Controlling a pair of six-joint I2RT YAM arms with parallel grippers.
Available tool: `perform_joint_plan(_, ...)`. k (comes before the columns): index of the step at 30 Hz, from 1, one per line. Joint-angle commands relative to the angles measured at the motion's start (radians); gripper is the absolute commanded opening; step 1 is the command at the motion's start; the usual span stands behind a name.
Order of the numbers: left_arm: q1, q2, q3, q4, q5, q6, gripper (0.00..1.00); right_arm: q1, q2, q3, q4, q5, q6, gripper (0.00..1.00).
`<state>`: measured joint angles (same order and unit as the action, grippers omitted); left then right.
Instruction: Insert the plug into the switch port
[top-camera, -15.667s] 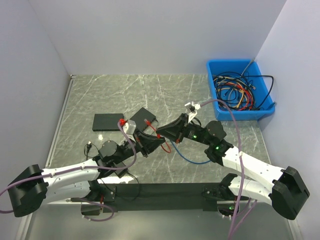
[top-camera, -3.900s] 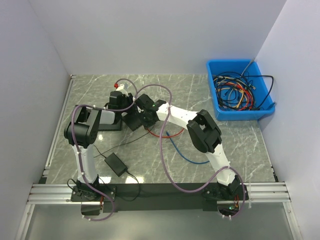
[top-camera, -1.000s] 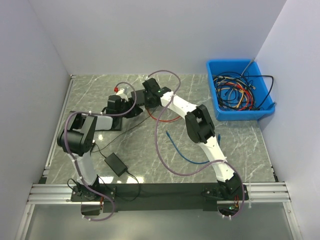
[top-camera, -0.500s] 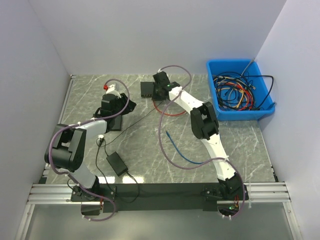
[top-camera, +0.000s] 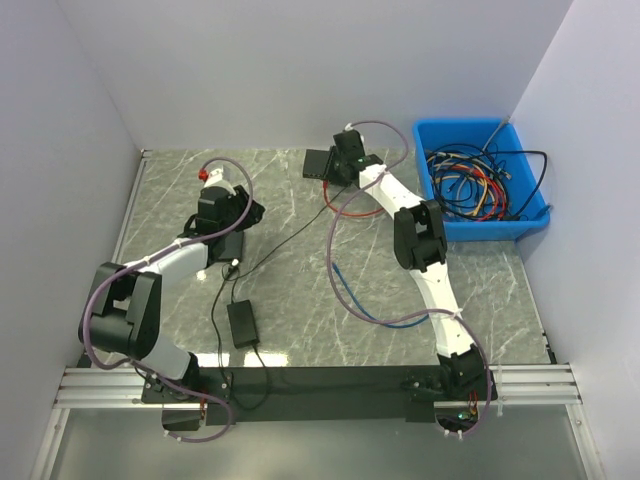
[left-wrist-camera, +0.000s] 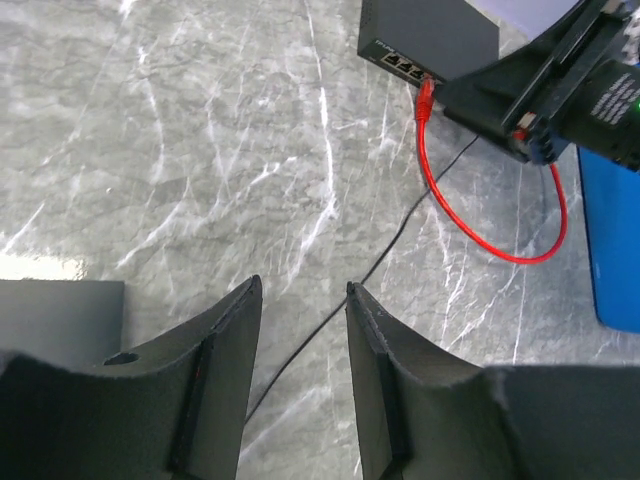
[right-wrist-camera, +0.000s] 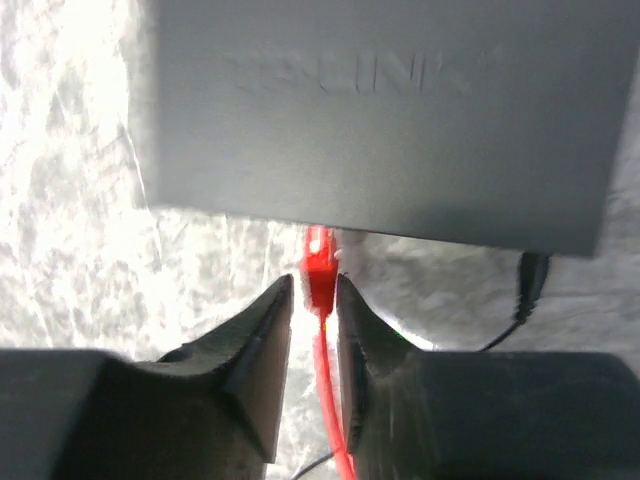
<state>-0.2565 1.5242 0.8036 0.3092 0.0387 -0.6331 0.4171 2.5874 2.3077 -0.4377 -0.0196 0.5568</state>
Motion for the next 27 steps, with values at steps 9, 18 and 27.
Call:
perform_joint_plan(9, 0.002, -0.116, 0.031, -0.125, -0.069, -0.007, 0.48, -0.018, -0.045, -0.01, 0.076, -0.052, -0.012, 0.64)
perform_joint_plan(18, 0.131, -0.108, 0.039, -0.22, -0.114, -0.046, 0.64, 0.092, -0.34, -0.303, 0.188, -0.096, -0.141, 0.73)
perform_joint_plan(27, 0.359, -0.089, 0.032, -0.332, -0.129, -0.132, 0.71, 0.25, -0.526, -0.561, 0.271, -0.213, -0.048, 0.74)
